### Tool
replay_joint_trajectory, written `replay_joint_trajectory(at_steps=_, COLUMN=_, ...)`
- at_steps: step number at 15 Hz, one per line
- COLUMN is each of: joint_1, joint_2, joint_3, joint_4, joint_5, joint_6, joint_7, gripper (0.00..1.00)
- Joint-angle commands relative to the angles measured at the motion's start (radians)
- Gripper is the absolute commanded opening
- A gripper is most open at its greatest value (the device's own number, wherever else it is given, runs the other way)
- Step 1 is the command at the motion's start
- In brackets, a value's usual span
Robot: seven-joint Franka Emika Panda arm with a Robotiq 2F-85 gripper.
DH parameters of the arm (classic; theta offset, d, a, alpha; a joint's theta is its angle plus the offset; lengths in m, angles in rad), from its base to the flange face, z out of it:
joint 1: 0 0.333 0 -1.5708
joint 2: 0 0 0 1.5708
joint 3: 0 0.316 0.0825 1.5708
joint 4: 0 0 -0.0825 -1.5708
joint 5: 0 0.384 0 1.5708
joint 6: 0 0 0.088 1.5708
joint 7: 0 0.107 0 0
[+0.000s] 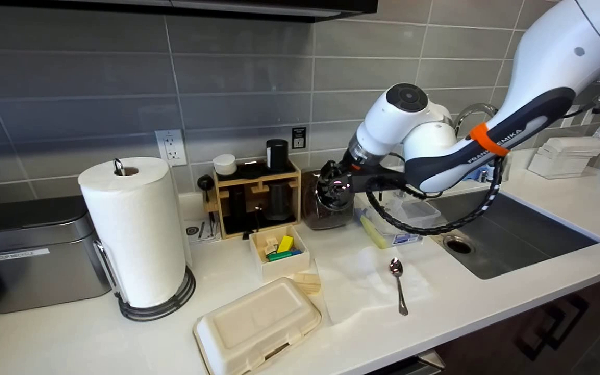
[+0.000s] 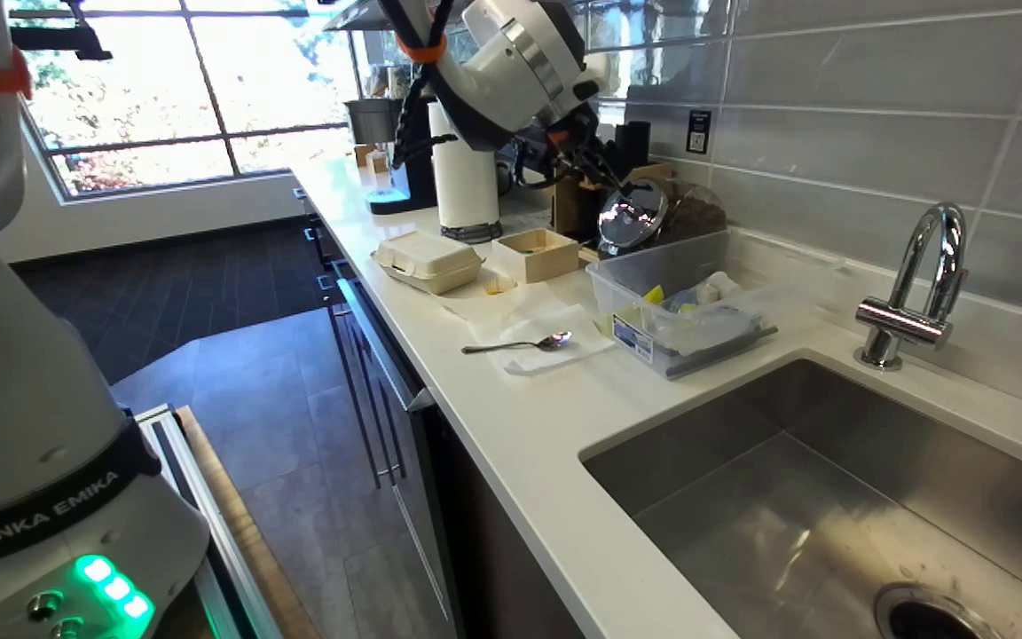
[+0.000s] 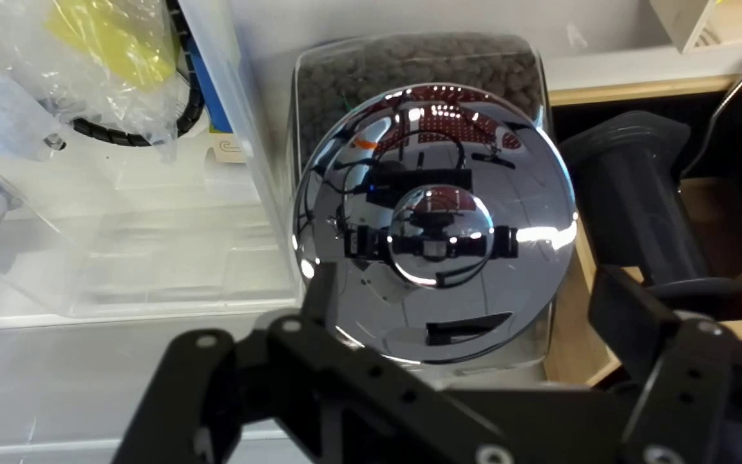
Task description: Take the lid off of the coffee jar
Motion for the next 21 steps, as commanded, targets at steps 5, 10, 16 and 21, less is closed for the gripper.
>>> replay_joint_trajectory(at_steps=5, joint_1=0.05, joint_2=0.076, joint_3=-0.049, joint_4=0.078, joint_5=-0.111, joint_6=0.015, joint_7=0.109, gripper=1.0)
replay_joint_trajectory(at_steps=10, joint_1=0.077, joint_2=0.1, joint_3=-0.07, joint_4=0.105, joint_5=-0.14, joint_6=0.002, joint_7=0.158, gripper=1.0)
replay_joint_trajectory(at_steps=16, joint_1=0.084, joint_2=0.112, joint_3=-0.092, joint_4=0.11, joint_5=-0.139, joint_6=0.002, joint_7=0.162, gripper=1.0)
replay_joint_trajectory(at_steps=21, joint_1=0.089, joint_2=0.118, joint_3=-0.106, joint_4=0.112, joint_5=-0.138, joint_6=0.003, joint_7=0.159, gripper=0.69)
